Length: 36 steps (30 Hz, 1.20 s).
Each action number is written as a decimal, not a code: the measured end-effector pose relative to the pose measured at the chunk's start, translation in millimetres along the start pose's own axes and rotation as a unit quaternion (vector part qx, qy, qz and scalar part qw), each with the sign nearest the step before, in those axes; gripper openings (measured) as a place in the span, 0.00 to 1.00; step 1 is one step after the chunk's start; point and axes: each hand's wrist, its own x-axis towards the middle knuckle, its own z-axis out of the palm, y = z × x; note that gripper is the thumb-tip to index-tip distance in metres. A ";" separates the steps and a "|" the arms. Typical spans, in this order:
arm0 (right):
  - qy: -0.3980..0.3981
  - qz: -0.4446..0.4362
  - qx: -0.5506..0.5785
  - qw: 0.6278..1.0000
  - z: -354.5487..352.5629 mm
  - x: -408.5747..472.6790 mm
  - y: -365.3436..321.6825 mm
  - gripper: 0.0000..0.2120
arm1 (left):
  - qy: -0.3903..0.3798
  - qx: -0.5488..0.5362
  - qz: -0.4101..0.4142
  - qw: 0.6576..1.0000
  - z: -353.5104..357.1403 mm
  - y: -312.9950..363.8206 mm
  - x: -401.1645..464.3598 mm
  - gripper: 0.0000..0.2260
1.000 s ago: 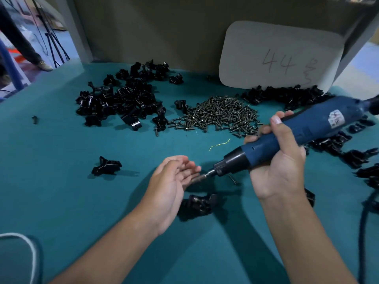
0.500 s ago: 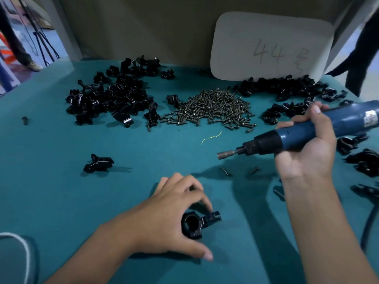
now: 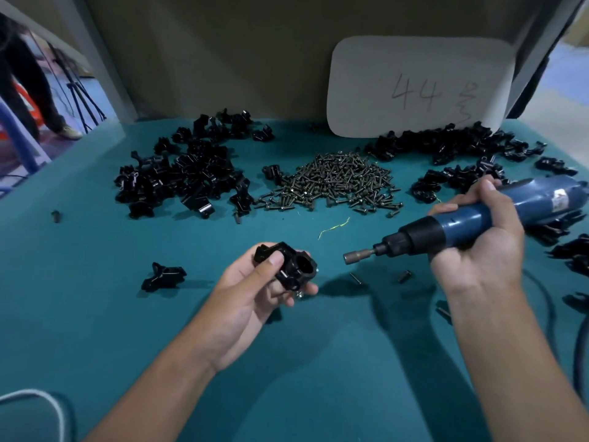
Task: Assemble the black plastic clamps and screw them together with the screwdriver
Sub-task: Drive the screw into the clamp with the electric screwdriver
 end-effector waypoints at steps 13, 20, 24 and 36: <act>-0.012 0.045 0.027 0.999 -1.9 -0.3 7.2 0.11 | -0.005 -0.086 -0.041 0.995 -6.1 -1.0 4.9 0.11; -0.008 0.057 0.030 0.998 -3.1 1.3 7.4 0.09 | 0.047 -0.096 -0.030 0.994 -9.4 -6.2 12.2 0.12; -0.003 0.065 0.036 0.997 -3.2 0.8 7.7 0.10 | 0.054 -0.122 -0.041 0.990 -5.5 -4.7 11.3 0.13; -0.020 0.069 0.019 0.997 1.4 -7.3 18.1 0.06 | 0.080 -0.005 -0.035 0.996 -1.3 -11.0 10.3 0.06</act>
